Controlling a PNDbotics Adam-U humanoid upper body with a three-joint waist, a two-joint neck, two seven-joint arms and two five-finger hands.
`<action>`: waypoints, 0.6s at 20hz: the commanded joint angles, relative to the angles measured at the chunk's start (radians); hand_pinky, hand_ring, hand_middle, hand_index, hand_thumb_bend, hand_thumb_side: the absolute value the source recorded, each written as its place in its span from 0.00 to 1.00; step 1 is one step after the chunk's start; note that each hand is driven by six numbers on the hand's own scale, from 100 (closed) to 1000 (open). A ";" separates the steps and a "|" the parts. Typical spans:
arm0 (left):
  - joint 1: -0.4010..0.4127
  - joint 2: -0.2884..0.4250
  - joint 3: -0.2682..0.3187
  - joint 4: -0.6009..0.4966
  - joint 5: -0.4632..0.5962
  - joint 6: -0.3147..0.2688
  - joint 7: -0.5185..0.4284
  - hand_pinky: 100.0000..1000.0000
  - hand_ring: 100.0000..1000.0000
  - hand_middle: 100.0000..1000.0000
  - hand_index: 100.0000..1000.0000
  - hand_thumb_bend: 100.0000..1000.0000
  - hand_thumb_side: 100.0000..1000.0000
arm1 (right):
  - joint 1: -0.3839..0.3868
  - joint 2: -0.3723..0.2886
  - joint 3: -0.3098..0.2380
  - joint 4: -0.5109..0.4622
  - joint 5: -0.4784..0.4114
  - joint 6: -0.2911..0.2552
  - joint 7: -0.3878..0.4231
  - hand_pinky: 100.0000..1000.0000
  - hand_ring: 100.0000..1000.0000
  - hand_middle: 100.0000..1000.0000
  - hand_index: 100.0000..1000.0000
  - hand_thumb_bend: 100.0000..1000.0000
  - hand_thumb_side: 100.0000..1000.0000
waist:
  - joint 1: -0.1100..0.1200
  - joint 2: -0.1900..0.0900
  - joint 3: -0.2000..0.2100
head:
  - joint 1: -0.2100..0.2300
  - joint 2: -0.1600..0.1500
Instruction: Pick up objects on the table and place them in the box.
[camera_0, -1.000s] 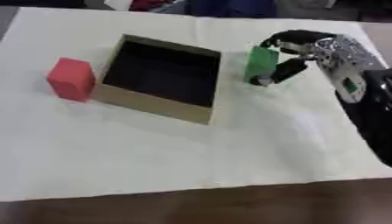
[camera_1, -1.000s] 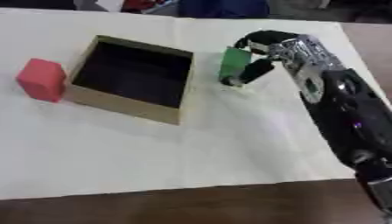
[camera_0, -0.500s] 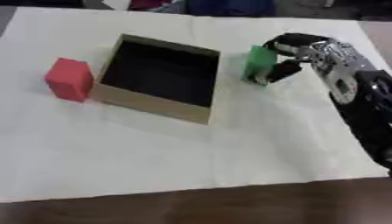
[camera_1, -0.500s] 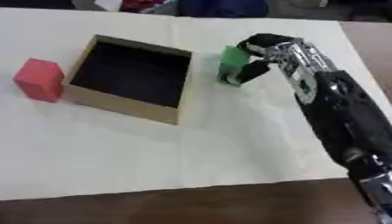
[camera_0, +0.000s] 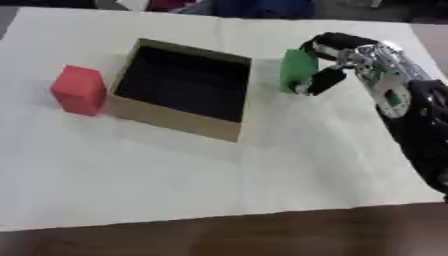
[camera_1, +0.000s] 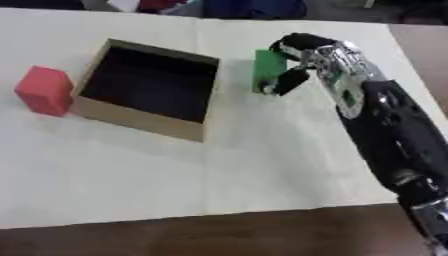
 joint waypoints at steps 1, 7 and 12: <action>-0.008 0.008 0.001 -0.020 -0.002 -0.001 -0.002 0.34 0.54 0.58 0.69 0.17 0.98 | -0.016 -0.029 -0.001 -0.046 -0.029 0.002 -0.011 0.86 0.84 0.60 0.75 0.00 0.13 | 0.002 -0.023 -0.001 | 0.000 -0.016; -0.008 0.010 0.001 -0.020 -0.001 -0.002 -0.003 0.34 0.54 0.57 0.69 0.17 0.98 | -0.020 -0.037 0.004 -0.163 -0.119 0.005 -0.012 0.88 0.84 0.60 0.75 0.00 0.13 | 0.001 -0.025 -0.001 | 0.000 -0.014; -0.007 0.013 0.001 -0.020 0.000 -0.003 -0.002 0.34 0.54 0.57 0.69 0.18 0.98 | -0.037 -0.041 0.013 -0.330 -0.229 0.015 0.001 0.90 0.83 0.63 0.76 0.00 0.16 | 0.002 -0.030 0.000 | -0.002 -0.008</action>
